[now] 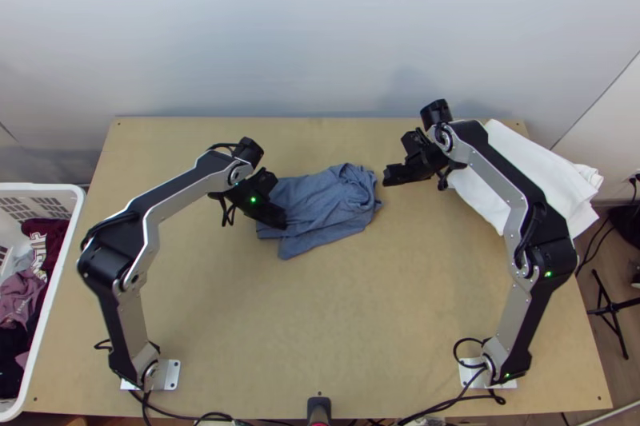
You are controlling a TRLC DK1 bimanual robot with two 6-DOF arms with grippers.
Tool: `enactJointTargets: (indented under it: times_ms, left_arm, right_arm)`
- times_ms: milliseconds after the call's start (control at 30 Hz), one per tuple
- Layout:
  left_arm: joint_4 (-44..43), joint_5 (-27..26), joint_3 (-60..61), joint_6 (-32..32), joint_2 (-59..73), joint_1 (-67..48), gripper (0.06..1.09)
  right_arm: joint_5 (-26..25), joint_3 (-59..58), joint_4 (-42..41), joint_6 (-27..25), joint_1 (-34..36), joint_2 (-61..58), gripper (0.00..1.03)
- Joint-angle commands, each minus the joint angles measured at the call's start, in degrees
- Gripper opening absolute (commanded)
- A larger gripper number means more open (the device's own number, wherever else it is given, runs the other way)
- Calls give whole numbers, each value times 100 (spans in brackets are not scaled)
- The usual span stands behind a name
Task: Fold the t-shirt
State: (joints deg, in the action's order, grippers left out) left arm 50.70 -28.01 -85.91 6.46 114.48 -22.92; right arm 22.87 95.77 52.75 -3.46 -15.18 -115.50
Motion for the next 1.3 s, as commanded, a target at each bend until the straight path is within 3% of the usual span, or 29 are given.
enactJointTargets:
  times_ms: [0,200,567,1133,1200,1267]
  left_arm:
    - [256,-47,-93,-13,-628,-143,105]
    - [661,-47,-497,-119,-1015,-64,105]
    - [854,-38,-14,-66,-1692,332,105]
    - [863,-29,461,31,-1982,727,105]
    - [872,-29,496,31,-1991,727,105]
    - [863,-3,505,31,-1999,727,105]
  right_arm:
    - [771,74,288,267,50,-297,82]
    - [1527,531,578,320,103,-684,86]
    - [2318,1199,728,382,59,-1405,86]
    - [2459,1876,886,408,-583,-2249,86]
    - [2459,1867,877,408,-653,-2257,81]
    - [2459,1867,868,408,-697,-2266,68]
